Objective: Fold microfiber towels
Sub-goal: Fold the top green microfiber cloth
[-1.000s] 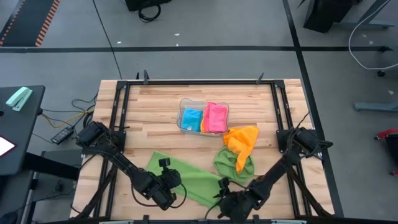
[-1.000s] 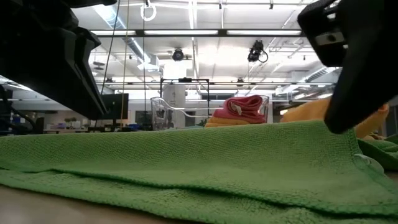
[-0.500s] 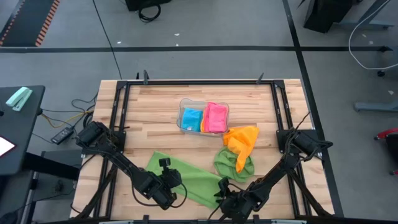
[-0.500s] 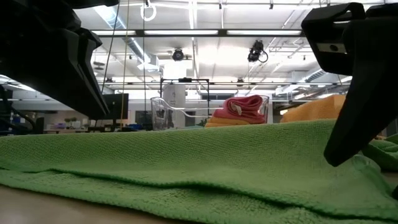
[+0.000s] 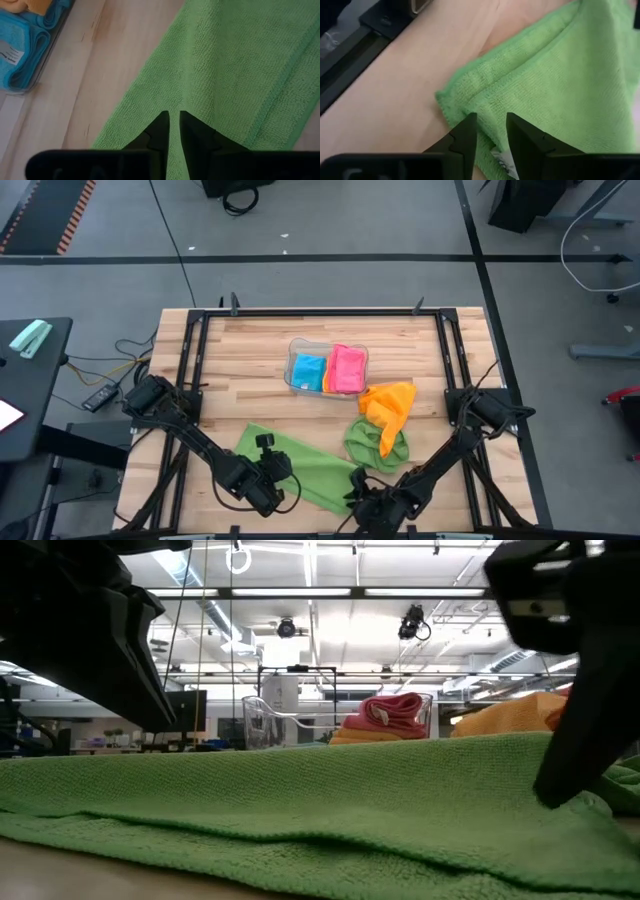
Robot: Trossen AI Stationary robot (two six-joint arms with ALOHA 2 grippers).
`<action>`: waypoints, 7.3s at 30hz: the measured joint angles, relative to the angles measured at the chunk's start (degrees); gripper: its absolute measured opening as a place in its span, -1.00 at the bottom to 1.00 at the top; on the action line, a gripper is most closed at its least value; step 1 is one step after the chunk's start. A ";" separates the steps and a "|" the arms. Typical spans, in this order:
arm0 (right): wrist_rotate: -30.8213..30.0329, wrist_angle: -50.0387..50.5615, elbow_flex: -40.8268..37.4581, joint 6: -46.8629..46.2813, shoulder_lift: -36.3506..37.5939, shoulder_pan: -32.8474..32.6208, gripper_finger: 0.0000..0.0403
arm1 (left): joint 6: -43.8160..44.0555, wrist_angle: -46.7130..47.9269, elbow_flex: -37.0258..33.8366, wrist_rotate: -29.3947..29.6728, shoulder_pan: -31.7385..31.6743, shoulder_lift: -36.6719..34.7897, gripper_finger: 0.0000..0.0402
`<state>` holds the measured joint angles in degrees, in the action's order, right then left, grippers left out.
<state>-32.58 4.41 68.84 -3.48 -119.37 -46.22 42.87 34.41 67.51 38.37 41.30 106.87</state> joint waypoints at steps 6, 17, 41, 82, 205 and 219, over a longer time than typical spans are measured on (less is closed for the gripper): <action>2.66 -0.03 0.00 -1.70 -0.02 1.11 -0.56 | 0.00 -0.17 0.00 0.00 0.02 0.00 -0.75; 3.76 -0.03 0.00 -4.16 -0.02 1.49 -0.80 | 0.02 -0.29 0.00 0.00 0.02 0.00 -0.74; 7.40 -0.36 1.23 -8.24 3.72 1.84 -0.80 | 0.02 -0.19 0.02 -0.02 0.00 0.01 -0.73; 17.49 -2.72 -1.64 -15.59 3.65 1.66 -0.26 | 0.07 -0.31 0.02 0.00 -0.09 0.02 -0.71; 3.81 -4.90 1.99 -0.63 19.65 28.02 -0.31 | -45.26 -13.75 1.44 -11.36 -4.57 0.00 -0.86; 6.31 -2.85 2.01 5.40 19.65 22.69 -0.33 | -33.50 -27.11 1.42 -20.37 -0.82 0.00 -0.79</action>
<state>-26.27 1.56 70.85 1.92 -99.72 -23.53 9.37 7.31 68.93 18.00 40.48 106.87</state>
